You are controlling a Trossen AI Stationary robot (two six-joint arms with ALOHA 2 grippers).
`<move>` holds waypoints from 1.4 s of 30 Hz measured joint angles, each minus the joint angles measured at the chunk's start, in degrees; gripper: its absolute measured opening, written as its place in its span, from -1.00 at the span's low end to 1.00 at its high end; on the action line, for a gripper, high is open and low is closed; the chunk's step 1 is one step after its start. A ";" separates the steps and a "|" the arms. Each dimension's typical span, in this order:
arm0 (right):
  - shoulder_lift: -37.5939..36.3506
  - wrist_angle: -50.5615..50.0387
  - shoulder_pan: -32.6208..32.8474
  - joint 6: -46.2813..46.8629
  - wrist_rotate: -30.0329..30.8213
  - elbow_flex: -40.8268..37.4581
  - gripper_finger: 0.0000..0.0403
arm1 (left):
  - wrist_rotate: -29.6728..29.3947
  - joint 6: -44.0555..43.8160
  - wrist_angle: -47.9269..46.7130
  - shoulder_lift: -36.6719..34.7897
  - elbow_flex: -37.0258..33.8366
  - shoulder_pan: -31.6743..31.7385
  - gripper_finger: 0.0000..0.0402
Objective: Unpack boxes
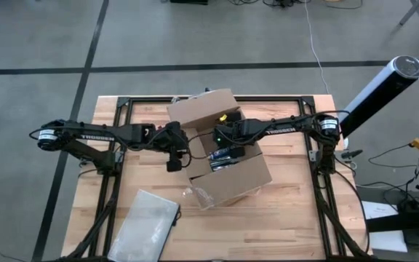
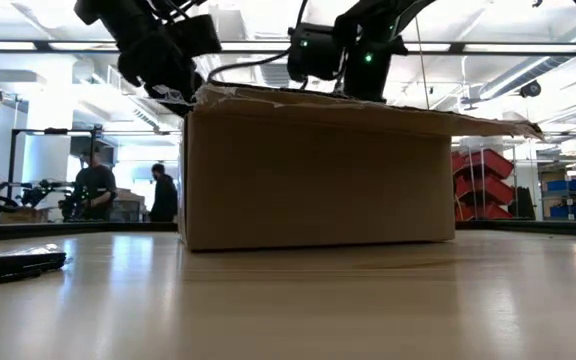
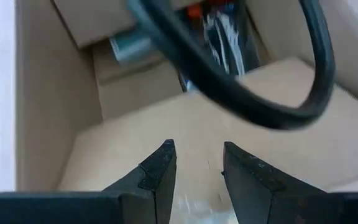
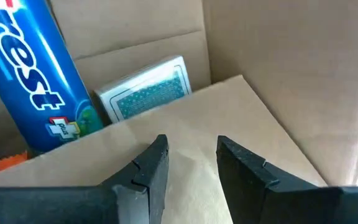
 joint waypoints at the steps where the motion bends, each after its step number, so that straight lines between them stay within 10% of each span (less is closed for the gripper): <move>1: -1.10 0.02 0.00 0.92 -0.04 0.00 -0.40 | 0.02 1.05 1.05 0.00 0.00 0.00 -0.41; 17: -25.41 0.75 -2.14 14.92 -0.76 -5.51 -0.56 | -8.88 29.46 22.95 10.36 0.15 0.72 -0.31; 28: -26.96 13.71 -8.69 17.47 -16.16 -18.84 -0.63 | -9.61 40.73 31.64 21.18 5.08 3.95 -0.27; 42: -28.10 16.65 -15.47 16.83 -17.18 -23.25 -0.62 | -7.60 44.91 30.63 30.10 11.71 6.66 -0.28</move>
